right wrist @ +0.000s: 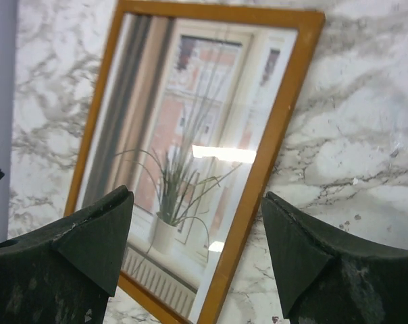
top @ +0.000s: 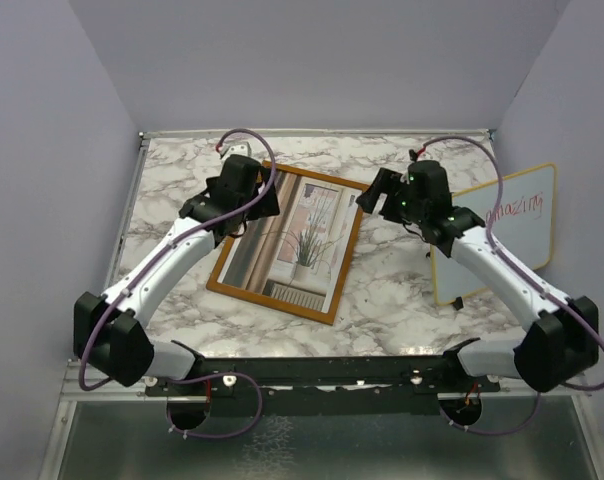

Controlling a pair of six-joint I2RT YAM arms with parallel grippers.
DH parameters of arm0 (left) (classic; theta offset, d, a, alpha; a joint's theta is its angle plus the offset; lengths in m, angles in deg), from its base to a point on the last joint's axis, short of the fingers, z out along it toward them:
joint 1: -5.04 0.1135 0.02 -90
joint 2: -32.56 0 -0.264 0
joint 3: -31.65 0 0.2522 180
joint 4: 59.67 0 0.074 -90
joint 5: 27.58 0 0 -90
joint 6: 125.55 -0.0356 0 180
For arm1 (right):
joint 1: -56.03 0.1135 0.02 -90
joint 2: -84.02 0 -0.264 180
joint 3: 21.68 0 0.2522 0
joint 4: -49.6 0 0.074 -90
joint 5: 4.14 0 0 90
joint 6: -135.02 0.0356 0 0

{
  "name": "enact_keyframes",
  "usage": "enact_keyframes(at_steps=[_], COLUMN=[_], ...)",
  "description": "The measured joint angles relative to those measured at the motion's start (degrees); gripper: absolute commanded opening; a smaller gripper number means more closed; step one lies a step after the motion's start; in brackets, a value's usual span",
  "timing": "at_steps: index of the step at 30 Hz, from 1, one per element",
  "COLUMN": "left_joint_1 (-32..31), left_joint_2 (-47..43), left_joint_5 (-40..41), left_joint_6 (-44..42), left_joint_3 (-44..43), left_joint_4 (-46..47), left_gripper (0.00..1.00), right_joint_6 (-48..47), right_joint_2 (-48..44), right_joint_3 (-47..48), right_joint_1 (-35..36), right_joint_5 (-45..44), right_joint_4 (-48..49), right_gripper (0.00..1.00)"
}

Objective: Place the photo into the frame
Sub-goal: Turn over the photo frame at the center of the board, then reset both arms

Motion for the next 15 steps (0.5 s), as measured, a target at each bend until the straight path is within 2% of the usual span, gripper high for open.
enact_keyframes(at_steps=[8,15], left_joint_1=[0.0,0.0], left_joint_2=[-15.21,-29.75], left_joint_5=[2.67,8.44], left_joint_6=[-1.4,-4.37], left_joint_3=[0.26,1.22], left_joint_4=[1.01,2.47], left_gripper=[0.99,0.99], right_joint_6=[-7.8,-12.17], right_joint_2=[-18.12,-32.57], right_joint_3=[0.52,0.63], right_joint_1=[0.07,0.11], right_joint_5=[-1.49,-8.04], right_joint_4=[-0.48,-3.02], right_gripper=[0.8,0.8])
